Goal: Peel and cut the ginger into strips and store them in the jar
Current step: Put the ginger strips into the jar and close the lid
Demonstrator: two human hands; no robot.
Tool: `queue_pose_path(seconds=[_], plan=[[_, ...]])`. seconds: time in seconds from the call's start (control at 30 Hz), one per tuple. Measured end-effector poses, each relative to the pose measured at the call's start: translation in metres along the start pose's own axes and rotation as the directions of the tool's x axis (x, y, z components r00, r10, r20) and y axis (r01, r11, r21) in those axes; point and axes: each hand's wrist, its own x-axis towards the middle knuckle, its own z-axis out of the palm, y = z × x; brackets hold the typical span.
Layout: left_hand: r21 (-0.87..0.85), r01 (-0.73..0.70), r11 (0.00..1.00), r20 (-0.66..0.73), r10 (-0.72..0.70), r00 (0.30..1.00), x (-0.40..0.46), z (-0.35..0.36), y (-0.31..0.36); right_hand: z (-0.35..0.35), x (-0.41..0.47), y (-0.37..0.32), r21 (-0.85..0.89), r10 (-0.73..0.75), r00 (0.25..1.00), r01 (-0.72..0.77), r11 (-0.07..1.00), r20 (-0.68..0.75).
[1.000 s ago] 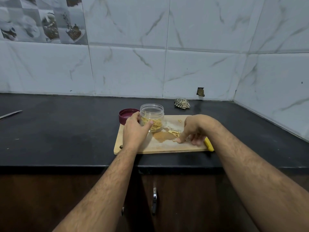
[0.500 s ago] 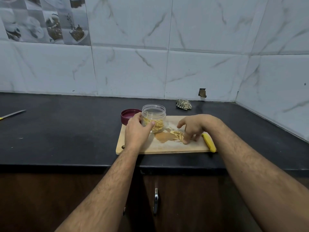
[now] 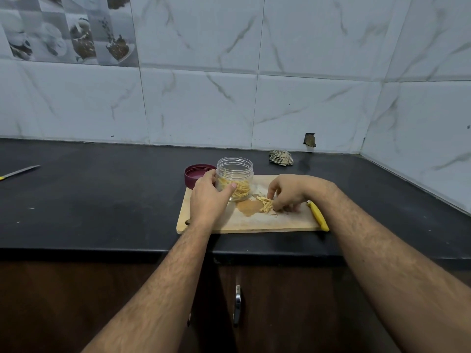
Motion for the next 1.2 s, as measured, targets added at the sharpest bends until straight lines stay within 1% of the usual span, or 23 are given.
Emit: queue_pose_path(seconds=[0.1,0.17,0.27,0.4,0.53,0.6,0.67,0.77,0.87,0.93,1.0,1.2], plan=[[-0.006,0.001,1.000,0.000,-0.001,1.000,0.000,0.000,0.000,-0.001,0.003,0.000,-0.014,-0.002,0.998,0.003,1.000,0.068],[-0.005,0.006,1.000,0.000,-0.006,1.000,0.000,0.000,0.000,-0.001,0.005,-0.001,-0.014,-0.017,0.996,0.018,1.000,0.085],[-0.005,0.002,1.000,-0.005,-0.002,1.000,-0.001,0.000,0.001,0.001,0.006,-0.004,-0.011,-0.043,0.997,0.044,0.999,0.059],[-0.005,0.000,1.000,-0.006,0.000,1.000,-0.001,0.000,0.001,0.004,0.008,-0.005,-0.046,-0.038,0.999,0.039,0.998,0.019],[0.002,-0.003,1.000,-0.004,0.003,1.000,0.001,0.000,0.000,0.002,0.006,-0.010,0.030,-0.029,0.999,0.029,0.999,0.022],[0.003,0.005,1.000,0.000,-0.005,1.000,0.001,0.000,-0.001,0.004,0.004,-0.014,0.013,-0.011,1.000,0.011,1.000,-0.007],[0.000,0.006,1.000,0.001,-0.006,1.000,0.001,0.000,-0.001,0.009,0.003,-0.019,-0.062,0.002,0.998,-0.006,0.998,-0.061],[0.004,0.003,1.000,0.003,-0.003,1.000,0.000,0.000,-0.001,0.018,0.000,-0.024,-0.143,-0.023,0.986,0.000,0.990,-0.162],[0.005,0.003,1.000,0.004,-0.003,1.000,0.001,0.000,-0.001,0.020,-0.001,-0.022,-0.120,-0.024,0.981,0.001,0.993,-0.191],[0.001,0.007,1.000,0.007,-0.007,1.000,0.001,-0.001,-0.001,0.018,0.000,-0.017,-0.049,0.001,0.986,-0.009,0.999,-0.166],[0.003,0.010,1.000,0.007,-0.010,1.000,0.001,0.000,0.000,0.012,0.000,-0.012,0.030,0.020,0.994,-0.017,0.999,-0.107],[0.001,0.004,1.000,0.005,-0.004,1.000,0.001,0.000,0.001,0.001,0.000,-0.001,0.042,-0.032,0.993,0.027,0.999,0.116]])
